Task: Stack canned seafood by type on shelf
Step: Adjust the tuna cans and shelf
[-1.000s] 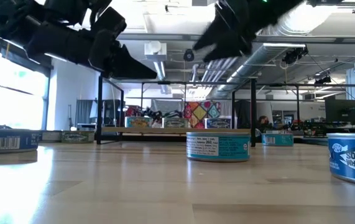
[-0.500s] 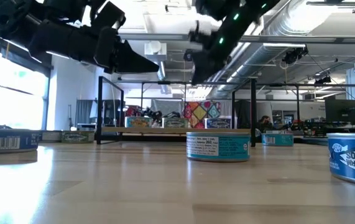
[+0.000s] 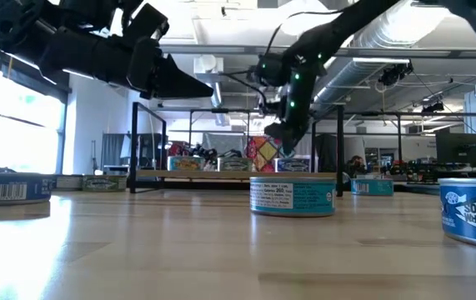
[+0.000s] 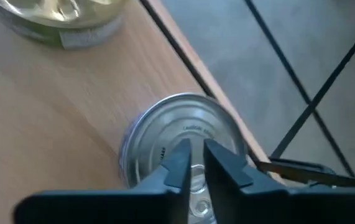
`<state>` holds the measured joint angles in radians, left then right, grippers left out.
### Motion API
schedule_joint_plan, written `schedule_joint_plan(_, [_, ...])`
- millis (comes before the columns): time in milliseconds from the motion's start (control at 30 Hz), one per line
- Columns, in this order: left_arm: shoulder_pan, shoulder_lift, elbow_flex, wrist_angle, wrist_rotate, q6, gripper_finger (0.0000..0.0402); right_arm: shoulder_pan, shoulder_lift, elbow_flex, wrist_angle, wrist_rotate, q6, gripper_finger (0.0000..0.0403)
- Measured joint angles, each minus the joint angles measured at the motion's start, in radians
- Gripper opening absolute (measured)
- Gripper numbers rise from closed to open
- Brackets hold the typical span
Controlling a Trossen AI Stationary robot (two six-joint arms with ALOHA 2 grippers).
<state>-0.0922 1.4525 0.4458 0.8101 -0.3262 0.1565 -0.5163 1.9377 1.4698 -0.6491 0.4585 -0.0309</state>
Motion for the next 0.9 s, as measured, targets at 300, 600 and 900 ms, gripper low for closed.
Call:
schedule_joint_plan(300, [-0.008, 0.0, 0.0, -0.003, 0.002, -0.04, 0.0, -0.001, 0.019, 0.001, -0.013, -0.125, 0.034, 0.0008])
schedule_joint_plan(600, [-0.008, 0.0, 0.0, -0.002, 0.002, -0.051, 0.0, 0.0, 0.019, 0.001, 0.018, -0.135, 0.098, 0.0002])
schedule_joint_plan(900, [-0.008, 0.0, 0.0, -0.001, 0.002, -0.067, 0.0, -0.001, 0.021, 0.076, -0.085, -0.025, 0.143, 0.0002])
